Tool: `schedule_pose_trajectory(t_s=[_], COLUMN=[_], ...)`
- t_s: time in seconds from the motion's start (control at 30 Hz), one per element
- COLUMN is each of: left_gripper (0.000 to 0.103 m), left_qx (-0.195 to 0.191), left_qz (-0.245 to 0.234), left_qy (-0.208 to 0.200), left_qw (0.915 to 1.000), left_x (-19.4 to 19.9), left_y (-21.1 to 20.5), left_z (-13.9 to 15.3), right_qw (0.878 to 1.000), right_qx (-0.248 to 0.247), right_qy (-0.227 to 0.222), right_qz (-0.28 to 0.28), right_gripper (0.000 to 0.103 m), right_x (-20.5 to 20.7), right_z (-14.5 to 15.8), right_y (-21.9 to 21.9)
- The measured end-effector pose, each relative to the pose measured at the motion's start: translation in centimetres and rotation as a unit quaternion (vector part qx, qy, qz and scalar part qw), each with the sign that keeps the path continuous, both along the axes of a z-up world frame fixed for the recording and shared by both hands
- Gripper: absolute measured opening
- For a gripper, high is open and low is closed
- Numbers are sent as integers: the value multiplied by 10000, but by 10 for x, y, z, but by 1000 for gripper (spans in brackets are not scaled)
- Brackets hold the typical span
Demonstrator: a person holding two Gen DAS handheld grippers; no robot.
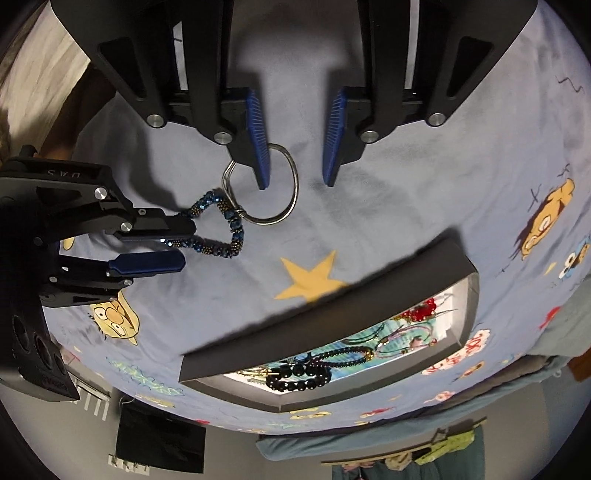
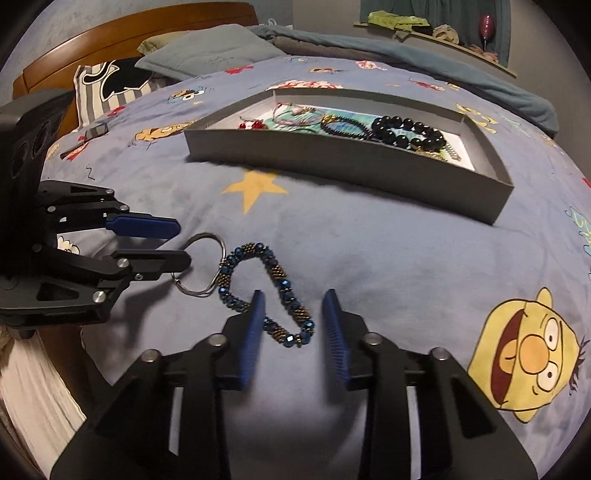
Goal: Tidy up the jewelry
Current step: 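Grasp the silver key ring with left tool while right tool grasps blue beaded bracelet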
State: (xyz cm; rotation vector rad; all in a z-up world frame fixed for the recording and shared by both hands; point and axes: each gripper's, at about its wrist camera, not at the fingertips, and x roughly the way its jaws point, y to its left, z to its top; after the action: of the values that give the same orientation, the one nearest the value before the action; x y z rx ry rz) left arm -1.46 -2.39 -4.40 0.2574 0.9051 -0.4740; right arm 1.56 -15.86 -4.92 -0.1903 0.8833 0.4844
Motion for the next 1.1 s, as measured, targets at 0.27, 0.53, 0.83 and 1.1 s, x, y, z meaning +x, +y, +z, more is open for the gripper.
schedule_pose_trajectory(t_s=[0.27,0.53,0.83,1.1], left_gripper=[26,8,5,5], left_qx=[257,87,-114,-311], left_qz=[-16,104,568,517], left_qy=[31,-32,-404,-806], left_qw=[9997,9999,9975,9949], left_x=[8,11,9,3], left_y=[-5,7,34,31], left_z=[-11,-4,15,42], right_qw=[9999,9999,9981,9941], right_qx=[-108,61,417,642], right_qy=[-18,20,-358,-826], right_qz=[-88,-139,-264,-272], right_gripper=[29,8,8,7], right_x=[5,9,4,-1], right_z=[-5,-2,19,47], right_y=[6,-1,-12,-10])
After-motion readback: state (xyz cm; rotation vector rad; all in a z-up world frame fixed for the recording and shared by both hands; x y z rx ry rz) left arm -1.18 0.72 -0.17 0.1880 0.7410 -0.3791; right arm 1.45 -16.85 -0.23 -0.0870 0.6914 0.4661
